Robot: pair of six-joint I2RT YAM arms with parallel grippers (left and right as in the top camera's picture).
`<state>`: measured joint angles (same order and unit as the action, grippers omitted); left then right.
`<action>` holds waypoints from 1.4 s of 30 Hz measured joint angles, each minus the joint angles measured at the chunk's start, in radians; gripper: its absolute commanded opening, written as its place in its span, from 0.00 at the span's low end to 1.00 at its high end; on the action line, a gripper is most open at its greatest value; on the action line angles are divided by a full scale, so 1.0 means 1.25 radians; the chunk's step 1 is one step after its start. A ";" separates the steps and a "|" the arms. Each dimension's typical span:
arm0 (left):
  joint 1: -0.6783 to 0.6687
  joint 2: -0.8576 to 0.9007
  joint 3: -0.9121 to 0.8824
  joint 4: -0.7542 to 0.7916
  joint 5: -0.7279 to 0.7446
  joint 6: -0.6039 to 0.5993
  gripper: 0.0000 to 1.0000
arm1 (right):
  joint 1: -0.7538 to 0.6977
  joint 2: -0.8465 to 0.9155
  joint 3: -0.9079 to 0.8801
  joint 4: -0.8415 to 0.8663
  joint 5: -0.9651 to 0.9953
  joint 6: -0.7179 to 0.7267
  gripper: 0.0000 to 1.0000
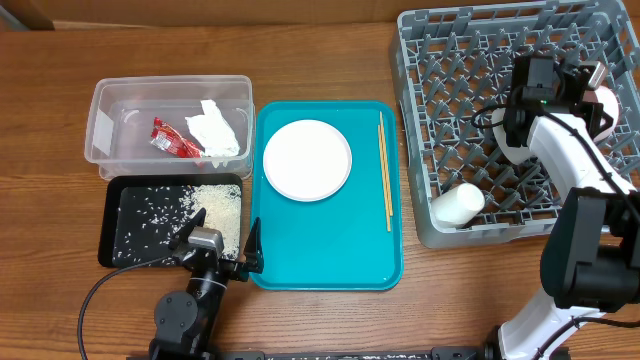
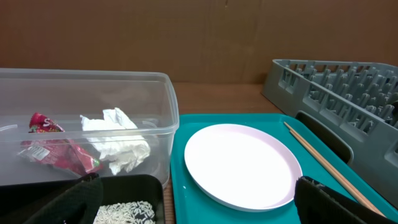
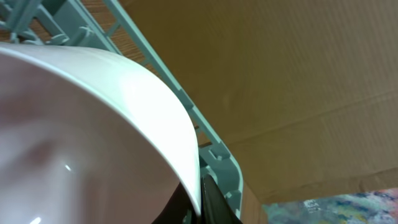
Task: Sort waste into correct bins and load items into the dishwasher
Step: 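Move the right gripper left toward the white plate on the teal tray, then grasp the white plate rim with the right gripper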
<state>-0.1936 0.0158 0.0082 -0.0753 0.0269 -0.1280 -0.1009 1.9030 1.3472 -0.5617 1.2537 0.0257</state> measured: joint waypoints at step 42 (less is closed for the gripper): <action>0.000 0.000 0.000 0.000 0.000 0.000 1.00 | 0.491 -0.359 -0.021 -0.223 -0.984 0.179 0.61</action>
<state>-0.1936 0.0158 0.0082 -0.0750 0.0269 -0.1280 0.5129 1.4544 1.3212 -0.8406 0.0242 0.2501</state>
